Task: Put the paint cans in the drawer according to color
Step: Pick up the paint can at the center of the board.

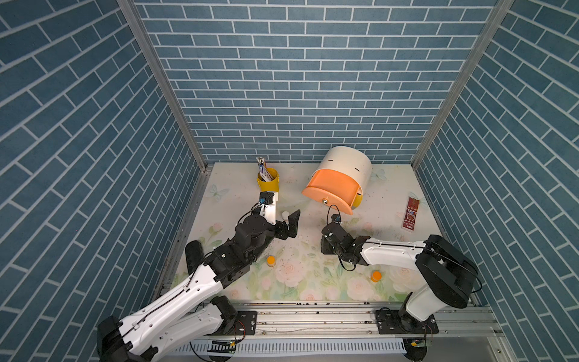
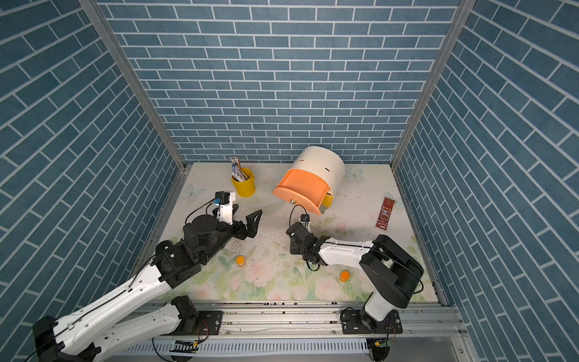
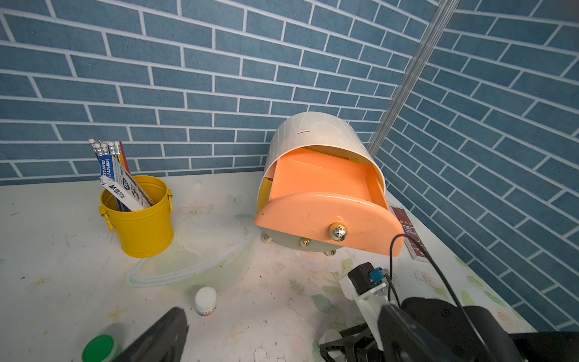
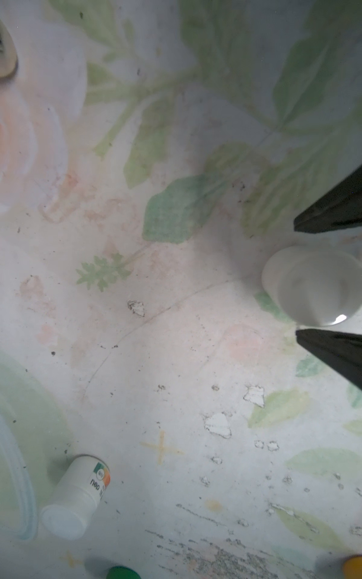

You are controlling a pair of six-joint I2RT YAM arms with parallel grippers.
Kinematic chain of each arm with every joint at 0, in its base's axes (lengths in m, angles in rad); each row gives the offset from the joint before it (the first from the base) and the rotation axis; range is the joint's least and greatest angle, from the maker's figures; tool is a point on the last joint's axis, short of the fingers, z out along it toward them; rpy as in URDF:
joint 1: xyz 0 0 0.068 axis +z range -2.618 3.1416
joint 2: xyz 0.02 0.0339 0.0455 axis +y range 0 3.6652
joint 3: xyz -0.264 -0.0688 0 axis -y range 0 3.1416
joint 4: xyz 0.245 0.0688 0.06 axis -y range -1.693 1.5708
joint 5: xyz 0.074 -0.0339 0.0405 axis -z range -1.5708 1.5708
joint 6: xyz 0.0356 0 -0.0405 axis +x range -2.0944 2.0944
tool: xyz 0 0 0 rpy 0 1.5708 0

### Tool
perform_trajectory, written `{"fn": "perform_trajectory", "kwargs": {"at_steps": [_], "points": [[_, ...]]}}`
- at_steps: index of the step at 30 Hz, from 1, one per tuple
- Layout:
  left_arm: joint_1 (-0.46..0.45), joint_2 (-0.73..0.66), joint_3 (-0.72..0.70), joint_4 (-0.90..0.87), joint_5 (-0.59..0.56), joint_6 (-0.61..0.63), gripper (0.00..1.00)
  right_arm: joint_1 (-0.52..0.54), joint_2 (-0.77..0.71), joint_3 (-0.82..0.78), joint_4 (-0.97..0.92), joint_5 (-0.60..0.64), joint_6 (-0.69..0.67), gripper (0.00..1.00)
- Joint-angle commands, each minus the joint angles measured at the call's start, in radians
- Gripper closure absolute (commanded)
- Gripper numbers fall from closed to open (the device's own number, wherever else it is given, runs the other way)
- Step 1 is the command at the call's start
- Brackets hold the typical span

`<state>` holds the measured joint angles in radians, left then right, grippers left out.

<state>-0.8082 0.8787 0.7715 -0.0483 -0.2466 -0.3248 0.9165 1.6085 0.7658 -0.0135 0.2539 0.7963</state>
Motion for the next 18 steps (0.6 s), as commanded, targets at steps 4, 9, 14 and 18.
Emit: {"fn": "perform_trajectory", "kwargs": {"at_steps": [4, 9, 14, 18], "points": [[0.004, -0.020, -0.012, 0.005, -0.015, 0.013, 0.00, -0.007, 0.042, 0.042, 0.001, -0.012, -0.031, 0.51], [0.004, -0.026, -0.022, 0.005, -0.024, 0.016, 0.00, -0.011, 0.050, 0.044, 0.001, -0.019, -0.038, 0.58], [0.004, -0.030, -0.021, 0.004, -0.022, 0.016, 0.00, -0.011, 0.046, 0.056, -0.017, -0.023, -0.051, 0.67], [0.006, -0.036, -0.021, 0.001, -0.023, 0.022, 0.00, -0.009, 0.023, 0.058, -0.026, -0.061, -0.095, 0.74]]}}
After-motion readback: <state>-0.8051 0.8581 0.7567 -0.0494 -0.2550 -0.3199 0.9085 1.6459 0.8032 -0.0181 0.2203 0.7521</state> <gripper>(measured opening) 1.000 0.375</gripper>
